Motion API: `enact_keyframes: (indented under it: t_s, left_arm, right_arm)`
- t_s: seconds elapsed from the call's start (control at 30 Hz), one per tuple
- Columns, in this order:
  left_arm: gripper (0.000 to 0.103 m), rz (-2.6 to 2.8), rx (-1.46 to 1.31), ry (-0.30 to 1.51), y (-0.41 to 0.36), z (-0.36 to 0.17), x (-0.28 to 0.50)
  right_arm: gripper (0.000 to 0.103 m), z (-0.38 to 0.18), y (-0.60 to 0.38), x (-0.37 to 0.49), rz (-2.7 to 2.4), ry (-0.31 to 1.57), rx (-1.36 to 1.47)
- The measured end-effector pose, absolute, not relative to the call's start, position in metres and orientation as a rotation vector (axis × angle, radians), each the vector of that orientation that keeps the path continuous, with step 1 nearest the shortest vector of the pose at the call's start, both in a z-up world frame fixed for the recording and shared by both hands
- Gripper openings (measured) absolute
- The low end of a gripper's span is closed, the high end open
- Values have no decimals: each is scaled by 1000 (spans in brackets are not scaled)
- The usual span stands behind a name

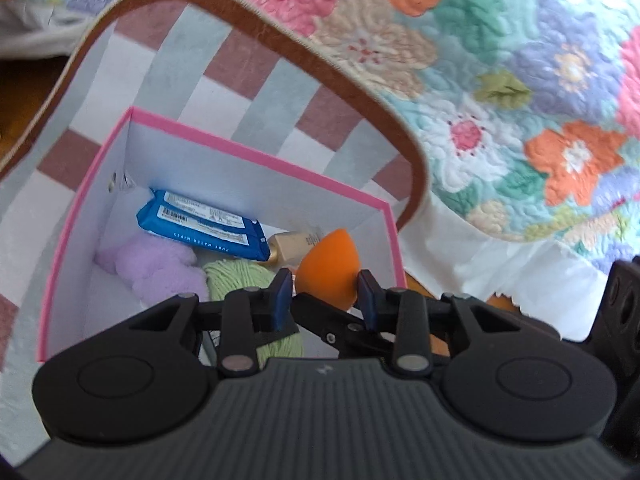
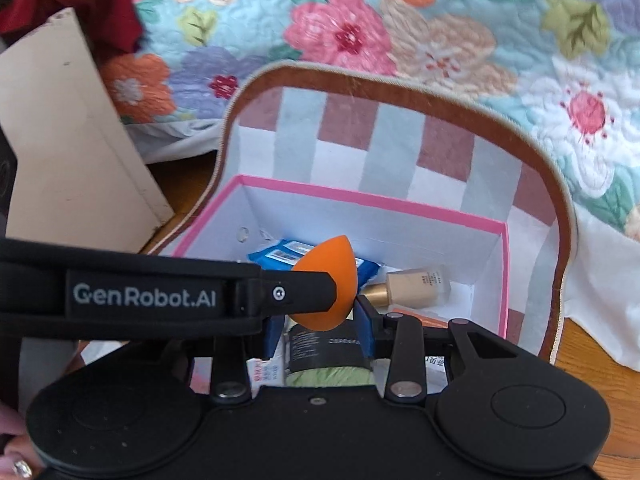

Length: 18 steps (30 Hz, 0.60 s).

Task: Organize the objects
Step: 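Carry the orange sponge over the pink box and lower it inside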

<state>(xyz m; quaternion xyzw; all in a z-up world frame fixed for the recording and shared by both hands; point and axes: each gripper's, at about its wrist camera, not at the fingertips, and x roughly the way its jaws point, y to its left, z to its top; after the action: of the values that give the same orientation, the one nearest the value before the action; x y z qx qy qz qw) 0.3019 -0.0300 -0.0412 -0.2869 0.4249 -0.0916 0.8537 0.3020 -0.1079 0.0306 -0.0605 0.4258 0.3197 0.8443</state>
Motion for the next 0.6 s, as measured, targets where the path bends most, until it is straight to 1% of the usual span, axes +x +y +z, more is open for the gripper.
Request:
enact_keyframes:
  t_s: [0.13,0.33,0.4,0.43,0.47,0.5,0.57,0.6]
  left_arm:
    - [33,-179,-616,897,-30,-54,316]
    - [34,-122,-620,897,-25,-60,321]
    - [35,-119,-610,900,-22,-58,319]
    - [35,-125,-583,904,-22,-57,318]
    - [38,-124,-558,902,-21,-54,315]
    - [38,-111,-543,903,-20,-53,312]
    - [39,-99,-520,907,-17,-49,306]
    - [41,-95,-502,900,-16,-47,302]
  right_arm:
    - [43,20,-104,316,652,913,-133]
    - [44,7,-102,329,621,917,-151]
    - [47,4,-104,331,623,917,-142]
    - [54,2,-106,332,625,918,-134]
    - [62,0,-107,332,622,916,-123]
    - [63,-1,-108,333,613,914,-118]
    - [63,-4,-110,332,589,912,-110]
    - [63,-4,-112,331,581,915,-99]
